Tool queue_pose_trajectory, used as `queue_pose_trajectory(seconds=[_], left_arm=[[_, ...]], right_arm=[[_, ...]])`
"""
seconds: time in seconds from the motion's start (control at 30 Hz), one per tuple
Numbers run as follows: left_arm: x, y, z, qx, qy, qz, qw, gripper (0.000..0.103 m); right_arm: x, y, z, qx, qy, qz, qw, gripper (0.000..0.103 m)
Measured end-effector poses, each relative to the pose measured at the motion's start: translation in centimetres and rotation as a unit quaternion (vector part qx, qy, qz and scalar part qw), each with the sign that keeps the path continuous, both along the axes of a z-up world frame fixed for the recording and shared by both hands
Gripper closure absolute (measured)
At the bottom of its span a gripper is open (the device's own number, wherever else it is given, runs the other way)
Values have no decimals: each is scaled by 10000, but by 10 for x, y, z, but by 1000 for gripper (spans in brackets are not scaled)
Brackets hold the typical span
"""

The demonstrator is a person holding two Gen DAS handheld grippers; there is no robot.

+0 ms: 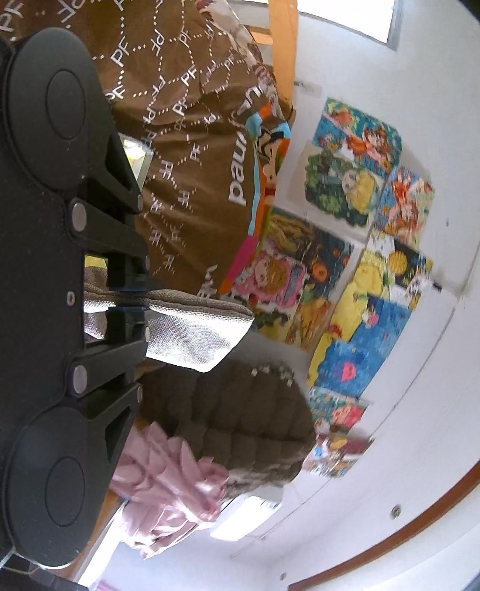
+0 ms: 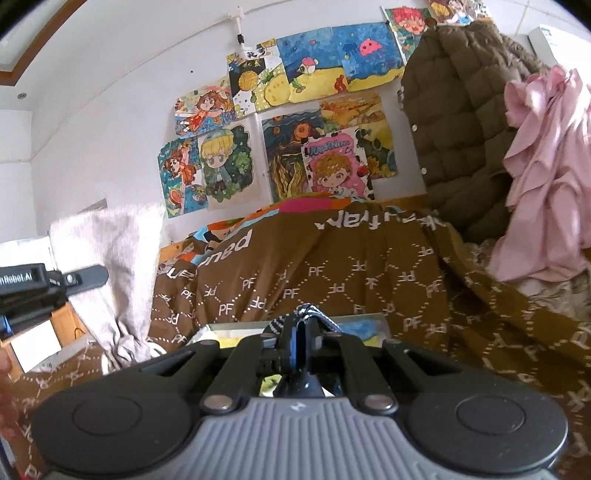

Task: Organize soft objects
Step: 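Lift the grey pouch and striped cloth and carry both toward the tray, then lower both items into the tray and open both grippers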

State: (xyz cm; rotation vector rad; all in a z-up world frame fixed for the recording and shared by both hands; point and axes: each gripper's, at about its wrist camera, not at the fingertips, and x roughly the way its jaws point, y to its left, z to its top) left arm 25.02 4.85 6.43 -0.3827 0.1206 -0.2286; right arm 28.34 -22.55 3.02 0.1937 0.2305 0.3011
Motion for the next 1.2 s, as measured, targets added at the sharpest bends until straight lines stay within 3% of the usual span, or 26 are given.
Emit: queue_pose_trajectory(seconds=[0.43, 0.7, 0.97, 1.2], left_arm=[[83, 79, -54, -792, 145, 604, 9949, 97], [106, 84, -92, -618, 666, 686, 9935, 97], [120, 80, -105, -355, 1286, 591, 9893, 97], [128, 73, -111, -143, 1672, 490, 9846, 97]], right_arm=[[83, 59, -38, 210, 468, 331, 9981, 98], [99, 65, -63, 210, 945, 378, 9946, 98], [111, 66, -75, 219, 1383, 313, 9896, 98], [114, 70, -82, -113, 1624, 81, 9866, 97]])
